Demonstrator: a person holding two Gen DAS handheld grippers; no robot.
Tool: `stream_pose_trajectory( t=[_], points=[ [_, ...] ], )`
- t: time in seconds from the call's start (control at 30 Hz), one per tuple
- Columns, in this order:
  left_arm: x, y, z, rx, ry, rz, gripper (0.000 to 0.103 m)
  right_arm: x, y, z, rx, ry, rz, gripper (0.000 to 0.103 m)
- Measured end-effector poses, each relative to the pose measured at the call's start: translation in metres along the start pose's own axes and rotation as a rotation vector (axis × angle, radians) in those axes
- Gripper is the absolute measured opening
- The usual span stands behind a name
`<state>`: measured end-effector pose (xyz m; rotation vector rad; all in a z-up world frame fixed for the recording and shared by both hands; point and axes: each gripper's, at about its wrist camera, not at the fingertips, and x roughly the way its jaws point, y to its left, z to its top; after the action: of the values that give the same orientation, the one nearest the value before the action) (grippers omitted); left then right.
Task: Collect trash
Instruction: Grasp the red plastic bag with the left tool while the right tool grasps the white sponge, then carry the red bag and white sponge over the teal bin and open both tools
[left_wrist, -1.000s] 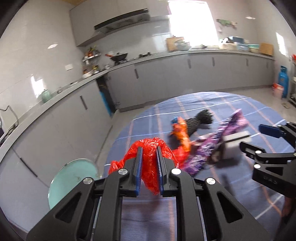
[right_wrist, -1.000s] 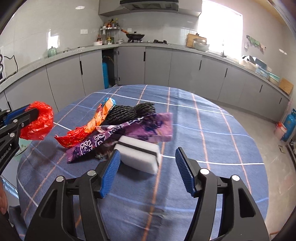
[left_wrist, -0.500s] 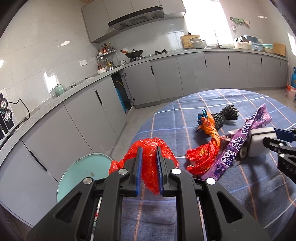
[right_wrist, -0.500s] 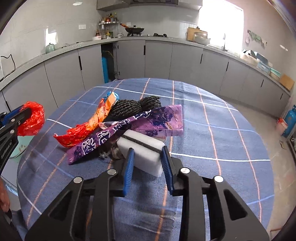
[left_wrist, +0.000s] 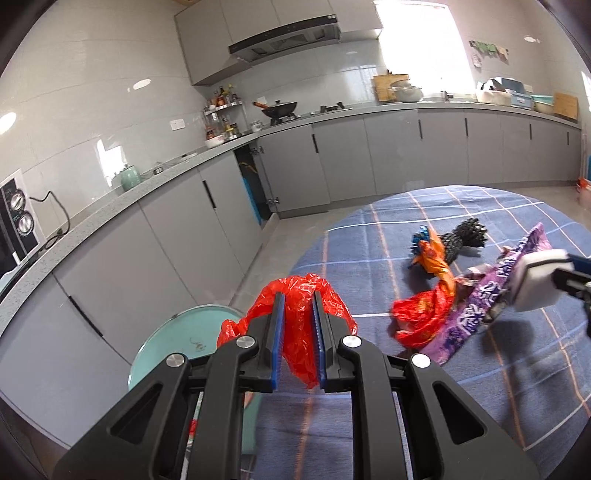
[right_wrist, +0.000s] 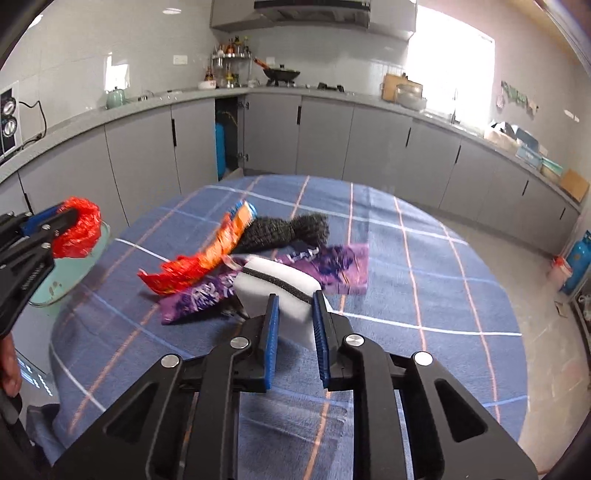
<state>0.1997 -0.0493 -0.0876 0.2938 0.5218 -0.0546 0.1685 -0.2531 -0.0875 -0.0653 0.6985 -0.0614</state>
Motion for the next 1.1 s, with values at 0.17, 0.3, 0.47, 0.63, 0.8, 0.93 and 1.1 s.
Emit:
stream_pose_trajectory(
  t=[0.17, 0.3, 0.47, 0.63, 0.8, 0.93, 1.1],
  points=[
    [-0.002, 0.020, -0.003, -0.023, 0.011, 0.045, 0.015, -0.009, 0.014, 0.013, -0.018, -0.043, 0.033, 0.019],
    [-0.003, 0.034, -0.005, -0.044, 0.014, 0.075, 0.015, -0.010, 0.031, 0.024, -0.041, -0.074, 0.072, 0.019],
    [0.000, 0.055, -0.009, -0.076, 0.029, 0.117, 0.015, -0.003, 0.060, 0.039, -0.079, -0.096, 0.126, 0.019],
    [0.003, 0.082, -0.012, -0.105, 0.042, 0.169, 0.015, 0.005, 0.090, 0.050, -0.116, -0.106, 0.183, 0.019],
    [0.005, 0.110, -0.014, -0.136, 0.052, 0.217, 0.015, 0.012, 0.119, 0.059, -0.147, -0.110, 0.239, 0.019],
    [0.009, 0.127, -0.018, -0.155, 0.063, 0.247, 0.015, 0.018, 0.140, 0.063, -0.173, -0.105, 0.272, 0.019],
    [0.014, 0.141, -0.025, -0.169, 0.081, 0.277, 0.015, 0.024, 0.161, 0.067, -0.194, -0.097, 0.298, 0.020]
  ],
)
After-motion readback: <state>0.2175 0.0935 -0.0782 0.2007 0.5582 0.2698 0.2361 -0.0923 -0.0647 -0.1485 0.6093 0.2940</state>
